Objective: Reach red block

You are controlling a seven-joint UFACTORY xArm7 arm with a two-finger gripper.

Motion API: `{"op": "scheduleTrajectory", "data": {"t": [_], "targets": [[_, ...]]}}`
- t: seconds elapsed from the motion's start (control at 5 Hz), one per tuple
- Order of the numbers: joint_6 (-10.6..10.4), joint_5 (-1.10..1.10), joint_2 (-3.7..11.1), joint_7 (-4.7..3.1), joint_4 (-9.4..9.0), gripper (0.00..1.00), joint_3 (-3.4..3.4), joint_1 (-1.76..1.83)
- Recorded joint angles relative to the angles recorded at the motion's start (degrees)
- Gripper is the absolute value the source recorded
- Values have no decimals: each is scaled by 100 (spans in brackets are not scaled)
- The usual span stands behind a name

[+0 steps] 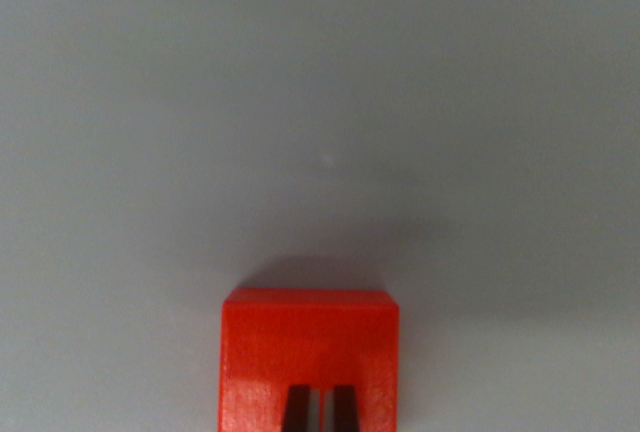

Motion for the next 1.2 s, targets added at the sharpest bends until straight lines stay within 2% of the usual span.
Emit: {"op": "scheduleTrajectory", "data": {"t": [0.6, 1.2], "targets": [[-102, 0, 19, 2, -85, 0, -1, 2], [-108, 0, 20, 2, -90, 0, -1, 2]]}}
